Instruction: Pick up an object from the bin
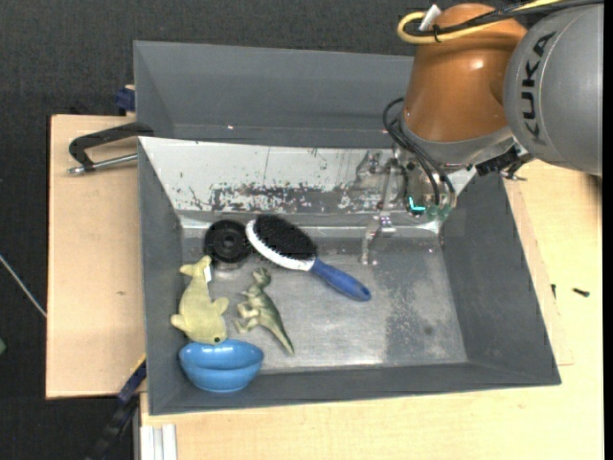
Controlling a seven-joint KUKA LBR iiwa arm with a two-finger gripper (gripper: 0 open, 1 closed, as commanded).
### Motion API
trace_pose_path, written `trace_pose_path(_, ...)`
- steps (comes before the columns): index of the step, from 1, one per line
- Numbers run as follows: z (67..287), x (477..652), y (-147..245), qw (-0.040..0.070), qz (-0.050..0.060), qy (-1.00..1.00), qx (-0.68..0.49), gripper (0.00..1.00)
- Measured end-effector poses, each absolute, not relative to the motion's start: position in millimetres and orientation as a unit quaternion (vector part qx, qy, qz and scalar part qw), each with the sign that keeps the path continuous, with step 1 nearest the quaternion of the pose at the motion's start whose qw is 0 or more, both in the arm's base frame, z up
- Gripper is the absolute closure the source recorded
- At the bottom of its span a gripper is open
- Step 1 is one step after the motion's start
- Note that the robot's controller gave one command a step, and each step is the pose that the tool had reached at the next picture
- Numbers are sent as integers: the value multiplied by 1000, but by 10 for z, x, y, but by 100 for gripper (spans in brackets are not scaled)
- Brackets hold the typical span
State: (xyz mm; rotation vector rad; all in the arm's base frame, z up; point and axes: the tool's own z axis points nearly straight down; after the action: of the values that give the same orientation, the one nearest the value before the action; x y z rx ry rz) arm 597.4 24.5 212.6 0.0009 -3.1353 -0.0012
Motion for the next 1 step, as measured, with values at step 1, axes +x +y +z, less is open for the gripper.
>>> trace_pose_path(1,697,5796,70,-3,-1,-1000,17,0)
